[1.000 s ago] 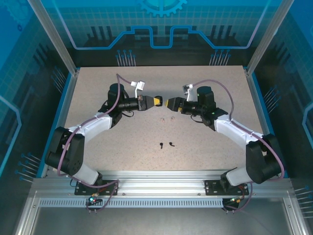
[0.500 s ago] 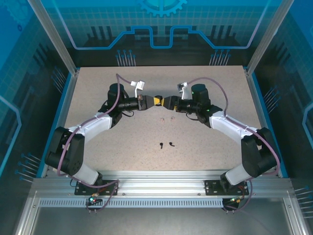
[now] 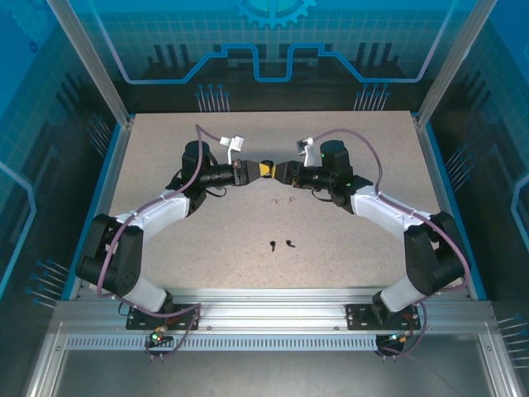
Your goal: Insert wireless bluetooth earbuds into charging case
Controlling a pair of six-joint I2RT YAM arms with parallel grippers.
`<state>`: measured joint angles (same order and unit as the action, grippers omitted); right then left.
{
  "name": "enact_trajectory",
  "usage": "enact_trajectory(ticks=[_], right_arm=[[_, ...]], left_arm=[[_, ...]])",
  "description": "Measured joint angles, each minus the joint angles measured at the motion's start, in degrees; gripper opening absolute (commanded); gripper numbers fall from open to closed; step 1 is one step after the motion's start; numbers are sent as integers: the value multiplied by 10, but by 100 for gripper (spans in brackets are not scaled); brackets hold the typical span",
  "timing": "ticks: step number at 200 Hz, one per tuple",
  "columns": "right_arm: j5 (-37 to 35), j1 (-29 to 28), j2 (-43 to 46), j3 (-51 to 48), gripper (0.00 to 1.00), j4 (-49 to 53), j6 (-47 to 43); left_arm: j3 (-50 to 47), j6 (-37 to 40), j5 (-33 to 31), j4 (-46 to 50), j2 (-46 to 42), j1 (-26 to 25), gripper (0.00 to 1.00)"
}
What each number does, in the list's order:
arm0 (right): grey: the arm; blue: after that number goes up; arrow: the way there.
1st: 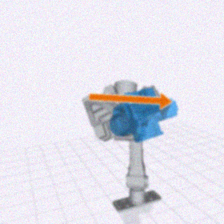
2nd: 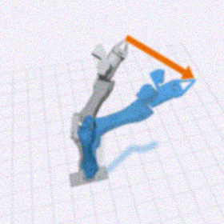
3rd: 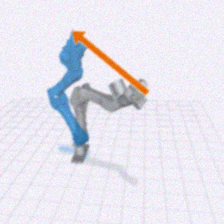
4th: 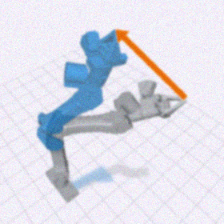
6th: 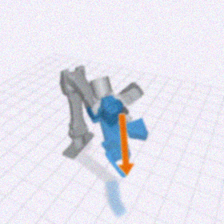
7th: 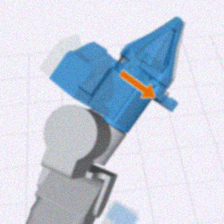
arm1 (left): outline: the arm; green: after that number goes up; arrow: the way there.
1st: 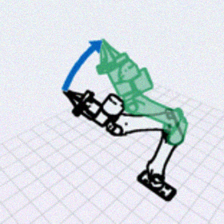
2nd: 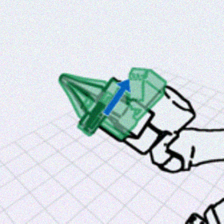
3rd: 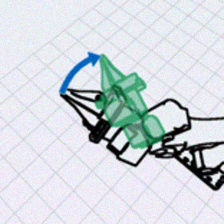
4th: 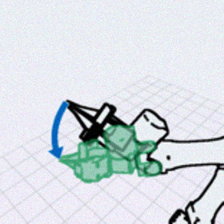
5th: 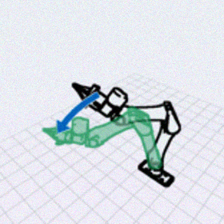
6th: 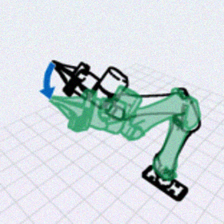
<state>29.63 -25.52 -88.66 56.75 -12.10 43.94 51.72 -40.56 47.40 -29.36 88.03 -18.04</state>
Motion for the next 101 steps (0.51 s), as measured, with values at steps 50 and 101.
enact_trajectory(ticks=[50,101], right_arm=[[0,0,0,0,48,0,-2],[5,-2,0,-2,43,-1,-11]], left_arm=[[0,0,-1,0,0,0,0],[6,0,0,0,2,-1,0]])
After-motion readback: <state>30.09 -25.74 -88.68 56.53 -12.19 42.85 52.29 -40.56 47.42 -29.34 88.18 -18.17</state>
